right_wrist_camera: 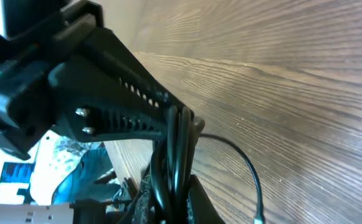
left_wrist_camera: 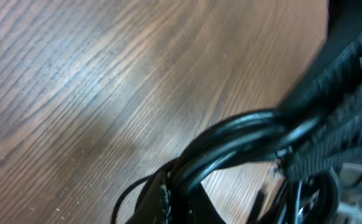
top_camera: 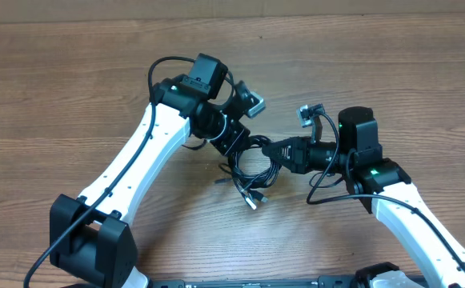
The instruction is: Untangle cables
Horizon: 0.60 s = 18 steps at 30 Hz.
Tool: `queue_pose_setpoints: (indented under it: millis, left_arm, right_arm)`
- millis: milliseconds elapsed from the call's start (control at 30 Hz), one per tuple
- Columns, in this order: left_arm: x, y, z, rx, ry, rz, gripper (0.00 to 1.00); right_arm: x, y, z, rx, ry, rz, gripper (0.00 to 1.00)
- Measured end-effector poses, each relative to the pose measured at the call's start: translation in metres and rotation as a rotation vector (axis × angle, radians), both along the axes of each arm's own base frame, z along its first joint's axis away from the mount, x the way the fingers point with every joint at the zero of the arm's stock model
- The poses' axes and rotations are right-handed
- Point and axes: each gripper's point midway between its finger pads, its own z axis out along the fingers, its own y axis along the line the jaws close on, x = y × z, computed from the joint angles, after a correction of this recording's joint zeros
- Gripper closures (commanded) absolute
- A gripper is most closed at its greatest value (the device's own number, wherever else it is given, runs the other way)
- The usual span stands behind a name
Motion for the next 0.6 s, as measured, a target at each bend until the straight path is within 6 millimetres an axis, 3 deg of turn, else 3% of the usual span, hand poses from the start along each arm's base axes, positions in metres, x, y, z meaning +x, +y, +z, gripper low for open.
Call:
queue_pose_setpoints:
  millis: [367, 500, 600]
  left_arm:
    - [0.024, -0.004, 0.005, -0.041, 0.126, 0.339, 0.96]
    - [0.034, 0.008, 0.000, 0.006, 0.150, 0.484, 0.96]
    - [0.048, 0.029, -0.005, 0.060, 0.135, 0.632, 0.96]
  right_arm:
    - [0.007, -0.006, 0.000, -0.019, 0.049, -0.061, 0.96]
    - [0.007, -0.001, 0.006, 0.018, 0.040, -0.034, 0.96]
    - [0.001, 0.005, 0.014, 0.062, 0.026, 0.021, 0.96]
